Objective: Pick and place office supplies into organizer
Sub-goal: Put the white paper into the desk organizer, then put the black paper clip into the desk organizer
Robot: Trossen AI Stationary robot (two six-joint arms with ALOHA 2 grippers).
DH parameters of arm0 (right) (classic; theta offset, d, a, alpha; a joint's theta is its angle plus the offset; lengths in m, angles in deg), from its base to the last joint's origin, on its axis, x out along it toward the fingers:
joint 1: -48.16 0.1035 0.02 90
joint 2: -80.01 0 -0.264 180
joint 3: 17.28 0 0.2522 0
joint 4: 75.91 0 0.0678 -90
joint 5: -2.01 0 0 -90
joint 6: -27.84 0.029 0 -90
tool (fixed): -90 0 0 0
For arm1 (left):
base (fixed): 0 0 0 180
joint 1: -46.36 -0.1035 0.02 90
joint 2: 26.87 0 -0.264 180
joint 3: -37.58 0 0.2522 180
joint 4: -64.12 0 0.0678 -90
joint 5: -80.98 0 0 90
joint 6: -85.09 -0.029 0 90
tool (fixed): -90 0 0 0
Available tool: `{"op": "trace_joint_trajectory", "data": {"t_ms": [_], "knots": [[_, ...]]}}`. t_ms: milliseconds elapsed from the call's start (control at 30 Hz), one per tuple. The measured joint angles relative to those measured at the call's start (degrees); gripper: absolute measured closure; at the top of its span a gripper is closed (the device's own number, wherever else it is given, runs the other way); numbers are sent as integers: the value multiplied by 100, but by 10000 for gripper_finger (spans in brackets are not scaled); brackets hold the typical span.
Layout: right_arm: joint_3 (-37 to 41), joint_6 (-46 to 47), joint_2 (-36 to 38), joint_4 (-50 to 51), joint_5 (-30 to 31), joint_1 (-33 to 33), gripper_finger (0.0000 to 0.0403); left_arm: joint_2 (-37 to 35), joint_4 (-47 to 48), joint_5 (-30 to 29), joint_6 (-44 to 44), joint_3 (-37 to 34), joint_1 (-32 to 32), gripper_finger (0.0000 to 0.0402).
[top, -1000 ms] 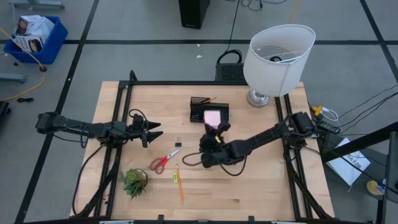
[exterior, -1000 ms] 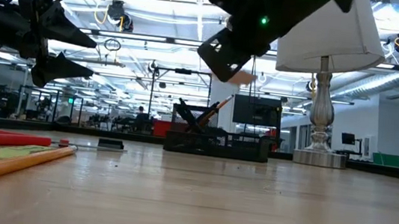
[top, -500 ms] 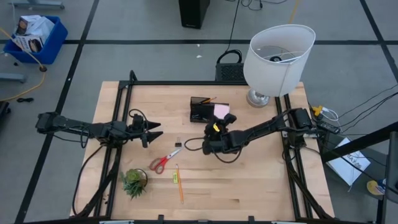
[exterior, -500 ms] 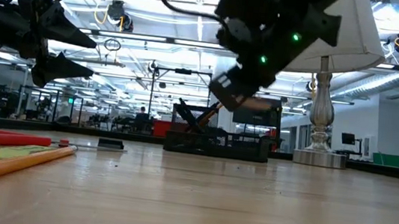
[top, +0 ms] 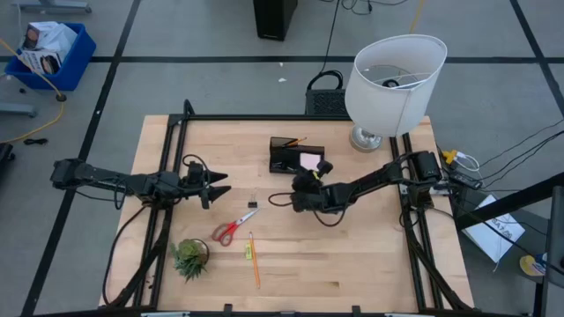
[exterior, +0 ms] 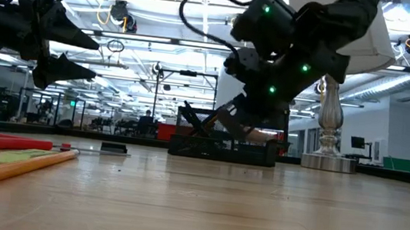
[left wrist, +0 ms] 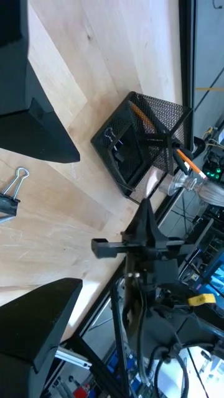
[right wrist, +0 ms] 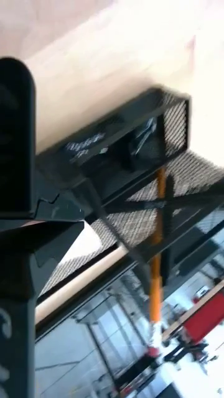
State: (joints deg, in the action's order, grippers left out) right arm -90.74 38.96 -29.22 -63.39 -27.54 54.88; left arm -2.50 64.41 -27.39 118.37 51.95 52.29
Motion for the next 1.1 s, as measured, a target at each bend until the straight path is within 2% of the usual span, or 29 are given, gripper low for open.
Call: {"op": "trace_joint_trajectory", "data": {"t_ms": [133, 467, 600, 733, 933, 1100], "knots": [[-43, -331, 2, -354, -60, -29, 403, 0, 1, -17, -2, 0, -2, 78], [-46, -275, 2, -17, -76, -344, 403, 1, 0, -17, -2, -1, -2, 78], [-46, -276, 2, -78, -506, -438, 399, 1, 2, -17, -2, -1, -2, 78], [-48, -11, 2, -45, -667, -499, 378, -1, 1, -17, -2, 0, -1, 78], [-50, 15, 2, -24, -674, -481, 323, 1, 2, -15, -2, 0, 0, 78], [-50, -303, 2, 5, -670, -251, 289, 1, 2, -13, -46, 0, -2, 78]]}}
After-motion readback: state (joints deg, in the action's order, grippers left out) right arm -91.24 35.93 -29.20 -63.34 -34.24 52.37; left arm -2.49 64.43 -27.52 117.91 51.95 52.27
